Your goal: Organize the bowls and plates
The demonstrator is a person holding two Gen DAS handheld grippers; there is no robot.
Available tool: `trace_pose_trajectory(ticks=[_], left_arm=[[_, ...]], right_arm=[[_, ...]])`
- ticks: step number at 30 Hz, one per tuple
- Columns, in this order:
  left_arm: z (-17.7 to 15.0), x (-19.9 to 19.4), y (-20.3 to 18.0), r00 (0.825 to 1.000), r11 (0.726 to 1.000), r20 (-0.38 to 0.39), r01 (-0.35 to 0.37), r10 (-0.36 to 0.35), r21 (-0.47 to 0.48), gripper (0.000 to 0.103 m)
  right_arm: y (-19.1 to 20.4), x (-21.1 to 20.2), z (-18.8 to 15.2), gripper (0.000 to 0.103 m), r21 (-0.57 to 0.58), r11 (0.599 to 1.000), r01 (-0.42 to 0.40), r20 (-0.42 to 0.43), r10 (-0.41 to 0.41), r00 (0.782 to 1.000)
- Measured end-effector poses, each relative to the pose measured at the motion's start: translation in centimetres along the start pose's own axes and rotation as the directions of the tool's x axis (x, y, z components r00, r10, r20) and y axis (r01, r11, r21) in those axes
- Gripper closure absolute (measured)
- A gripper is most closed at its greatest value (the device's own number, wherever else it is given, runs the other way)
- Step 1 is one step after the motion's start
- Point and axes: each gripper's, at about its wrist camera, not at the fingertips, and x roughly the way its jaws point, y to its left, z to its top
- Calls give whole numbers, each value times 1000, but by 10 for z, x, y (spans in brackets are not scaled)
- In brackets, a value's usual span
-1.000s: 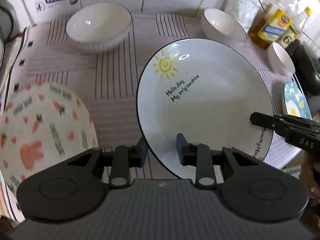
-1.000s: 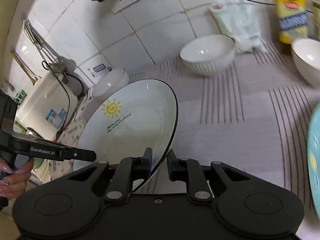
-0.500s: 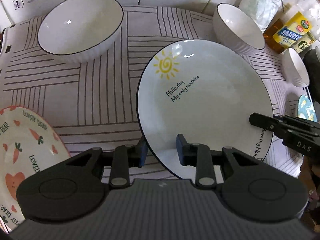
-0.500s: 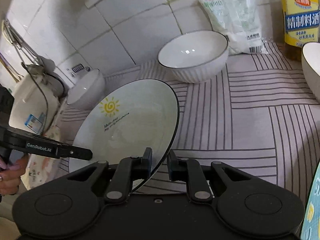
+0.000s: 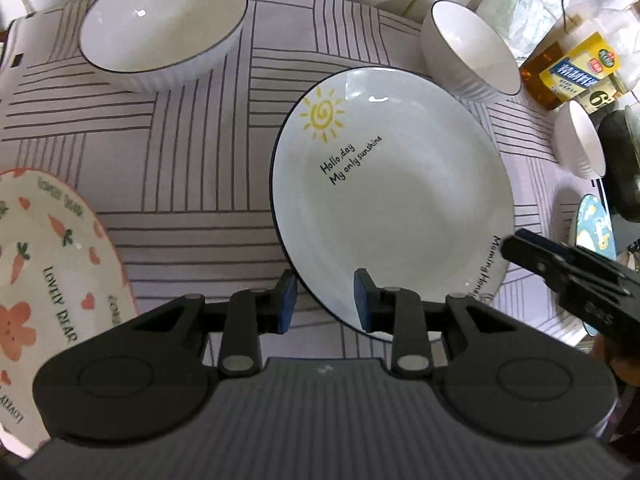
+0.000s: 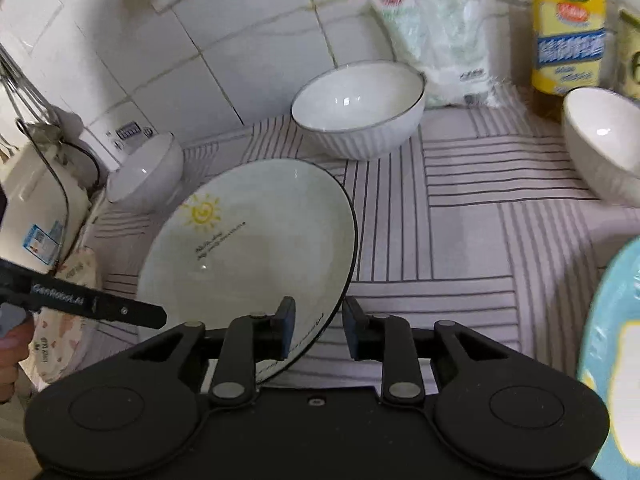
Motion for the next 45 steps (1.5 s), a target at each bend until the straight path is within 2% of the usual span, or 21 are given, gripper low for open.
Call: trace_pose_trajectory(ticks=[5,10,15,23,31,36,39,45], left_arm=[[-6,-25,-9,1000,1000,29,3,-4,26,69],[-11,-48,-33,997,994,73,-5,-3,108,62],[-15,-64,-71,993,986,111,7,-25,165,60],[-26,-68,-148,989,967,147,-10,-28,253,53],[-36,-52,-227,986,945,155,5,-59,328,36],[-44,-32,-257,986,948,161,-6,-48,320,27],[-47,-12,-274,985,960,171,-17,-32,279,22],[-50,45,-302,989,966,146,-27,-11,255,23]], right_arm=[[-10,-54,-8,63,28,999,22,76,-24,997],[-24,-110,-20,54,51,996,75,164,-83,983],[-44,-156,-35,45,72,989,127,231,-140,963],[-86,-198,-56,38,63,974,217,256,-226,940],[-139,-219,-68,32,53,967,248,275,-253,928],[-173,-220,-73,31,79,969,234,294,-247,923],[-191,-216,-74,31,125,976,178,312,-209,927],[-218,-184,-81,31,147,971,191,251,-223,942]])
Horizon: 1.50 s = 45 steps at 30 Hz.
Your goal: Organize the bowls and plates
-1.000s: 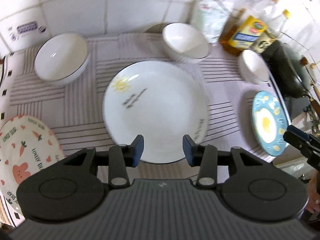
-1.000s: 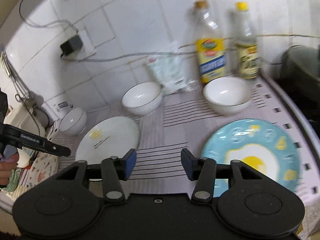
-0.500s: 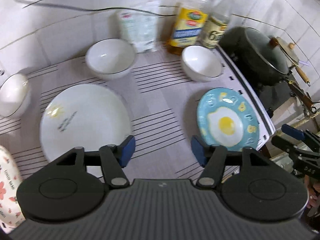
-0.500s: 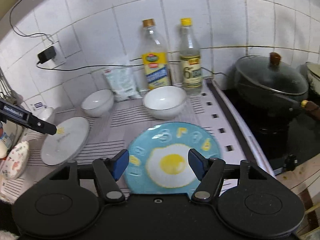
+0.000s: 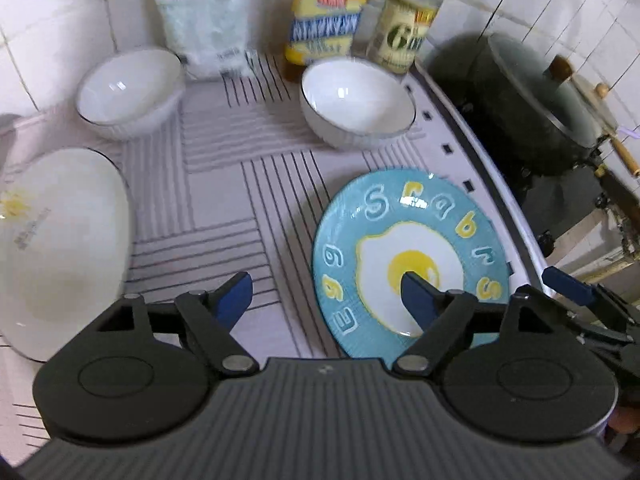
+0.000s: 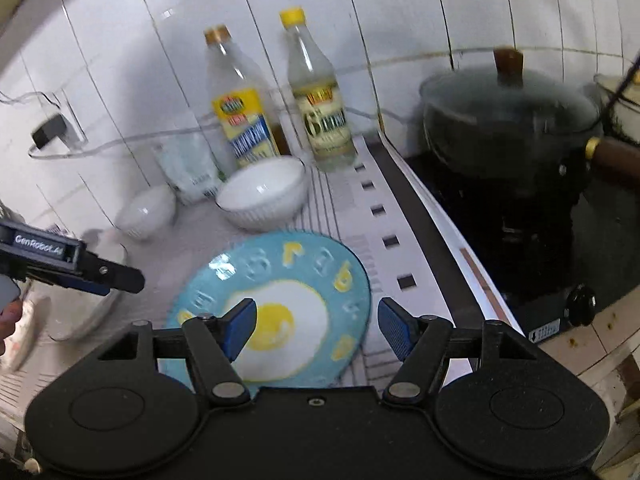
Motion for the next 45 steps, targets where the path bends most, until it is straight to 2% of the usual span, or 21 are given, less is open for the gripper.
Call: trace_pose_trajectory(ticks=[2,5,8,10,11,12,14,15,16,17,18,20,21,22,27,29,31,33,39,45], left_arm=[[-2,17,-2,999,999,-26,-24,23,-22,26],[-9,38,2,997,998,-75,-24,20,-55,29],[-15,49,9,995,996,-94,-43,36,-75,30],[-17,55,15,994,994,-109,-42,31,-99,31],[-18,53,15,995,994,-92,-36,27,-100,31],[-17,52,14,996,996,-89,-25,17,-90,33],[-16,51,13,996,997,-90,-16,9,-75,39],[-16,50,13,996,997,-87,-8,2,-72,48],[-16,49,14,996,997,-87,1,-7,-73,53],[-16,49,14,996,997,-88,9,-16,-76,57],[-16,48,15,995,997,-91,22,-29,-80,67],[-16,49,16,995,996,-88,41,-48,-81,73],[-16,50,16,994,995,-88,62,-69,-83,80],[-17,51,16,992,993,-91,79,-87,-86,81],[-15,54,9,994,995,-78,65,-71,-81,82],[-14,55,9,993,995,-93,63,-70,-76,82],[-11,55,5,991,997,-119,53,-59,-51,81],[-8,55,0,989,999,-143,31,-32,-9,78],[-10,30,-1,992,998,-123,18,-10,64,77],[-18,-3,11,993,999,-118,17,-13,35,77]], right_arm=[[-7,12,-5,31,20,1000,5,-32,-4,999],[-22,25,-12,31,99,995,-19,-65,25,998],[-33,32,-16,33,181,982,-43,-65,56,996],[-36,34,-18,40,213,976,-49,-64,64,996],[-37,36,-18,42,226,973,-53,-72,71,995],[-37,38,-18,48,236,970,-56,-77,76,994],[-37,41,-18,56,255,964,-72,-85,96,992],[-38,42,-17,63,256,963,-78,-92,104,990],[-37,43,-17,71,255,963,-82,-102,111,989],[-35,44,-17,75,251,964,-86,-108,116,987],[-34,46,-16,78,246,966,-82,-112,113,987],[-32,46,-18,81,238,968,-76,-121,107,987],[-32,47,-18,81,236,969,-77,-117,107,987],[-33,47,-19,82,239,968,-81,-116,111,987],[-43,49,-18,86,270,956,-111,-113,146,983],[-42,49,-15,86,283,954,-95,-134,138,981],[-34,49,-10,85,244,967,-69,-161,110,981],[-32,47,-9,85,229,970,-84,-167,124,978],[-21,33,-6,83,186,973,-139,-173,171,970],[-1,16,0,83,141,973,-185,-155,206,966]])
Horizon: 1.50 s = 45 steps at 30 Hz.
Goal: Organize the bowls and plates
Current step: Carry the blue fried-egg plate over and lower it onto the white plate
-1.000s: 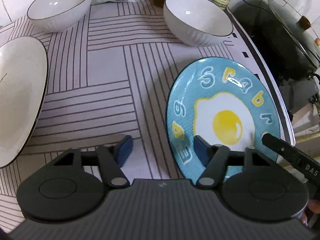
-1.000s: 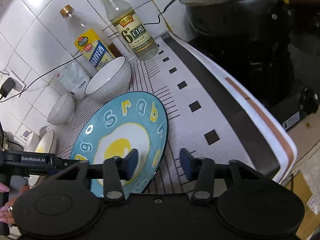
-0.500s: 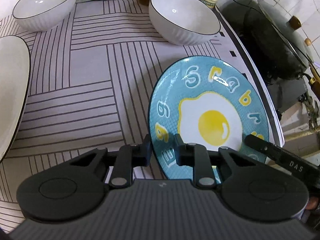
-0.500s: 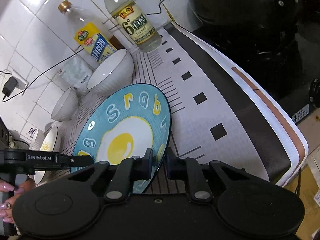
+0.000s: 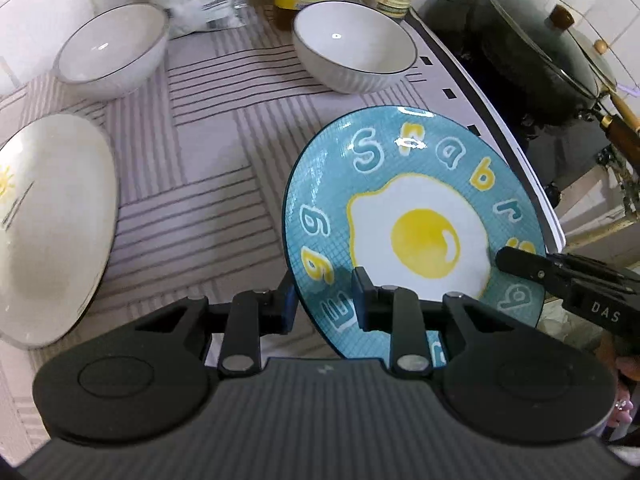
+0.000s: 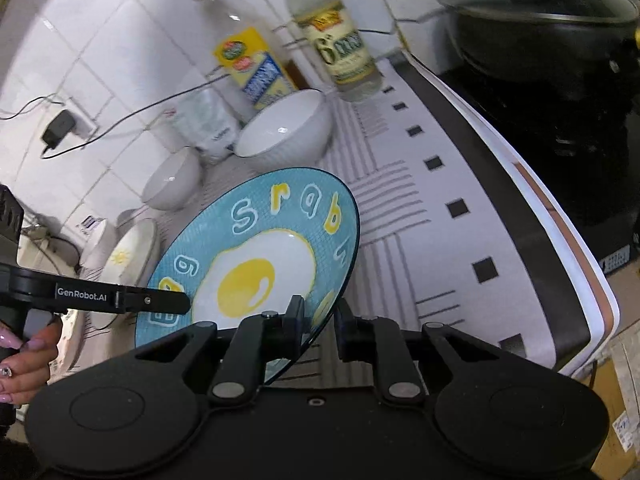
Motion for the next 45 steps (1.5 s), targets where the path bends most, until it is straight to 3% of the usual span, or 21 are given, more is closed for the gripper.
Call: trace_pose_trajectory(ticks=[6,15,22,27,32,39,45], left_arm=[[-13,-32,19,1000,996,-1,7,-8,-84,77],[-39,-81,52,997,979,72,-3,18,-204,77],[-54,-115,94,989,946,123,-36,80,-323,74],[-61,-136,128,980,922,145,-72,137,-381,74],[-63,-143,171,980,895,139,-68,143,-441,74],[-59,-126,226,990,876,80,-67,119,-478,74],[-54,-100,257,998,878,20,-38,54,-477,74]], right_arm=[[28,-11,7,82,-52,997,-57,-8,57,998],[75,-2,31,82,-174,971,-166,-40,161,986],[125,20,49,82,-261,929,-262,-86,248,965],[158,45,60,82,-274,903,-331,-139,303,943],[190,80,67,82,-245,889,-387,-178,351,919],[221,126,63,82,-211,906,-367,-239,317,918],[231,155,57,82,-192,937,-293,-286,232,930]])
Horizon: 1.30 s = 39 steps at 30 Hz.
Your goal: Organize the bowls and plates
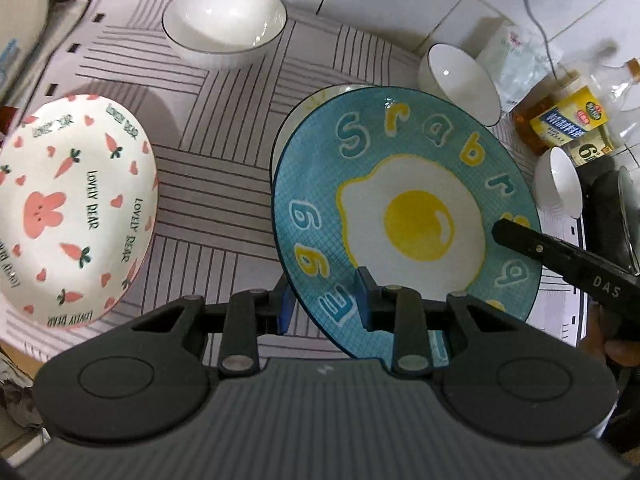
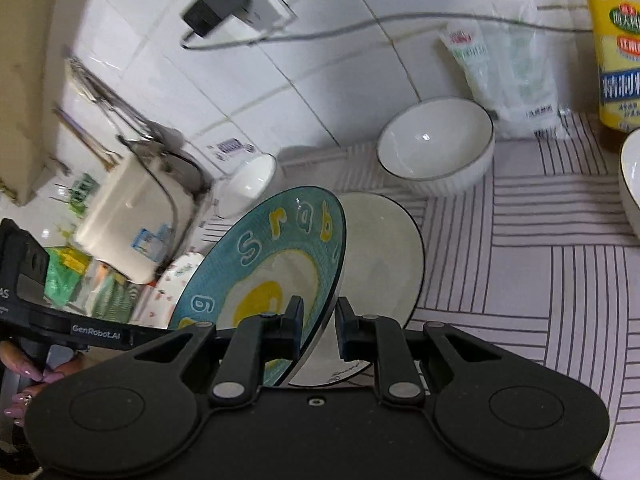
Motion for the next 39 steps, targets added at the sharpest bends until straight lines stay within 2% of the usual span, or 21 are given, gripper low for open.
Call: trace_pose_trajectory(ticks=[7,11,15,21,29,32,34,36,39], left_arm=[[17,28,7,998,1000,-67,15,-14,11,74],[23,30,1,997,999,-81,4,-1,41,74],[26,34,0,996,999,-90,-12,16,39,74],[34,39,1,995,999,-98,-28,30,16,74],[32,50,2,991,998,-127,-54,49,-36,74],[31,53,0,989,996,-136,-71,63,-53,74],[30,55,-4,987,994,-138,-90,82,-58,74],[29,57,-5,986,993,-140,-101,90,-67,74],[27,58,-7,985,990,-135,-116,105,-78,74]], right_arm=[[-3,28,6,82,36,995,97,-49,-96,994],[-10,37,11,82,74,991,111,-61,-107,992],[-7,45,13,82,22,989,149,-83,-147,986],[0,56,19,82,12,982,189,-93,-187,978],[21,70,21,74,-136,947,290,-154,-310,938],[34,76,20,70,-231,910,344,-166,-385,908],[43,79,18,68,-306,873,380,-154,-439,885],[48,81,14,67,-364,837,408,-117,-475,872],[46,80,10,67,-390,821,418,-79,-482,873]])
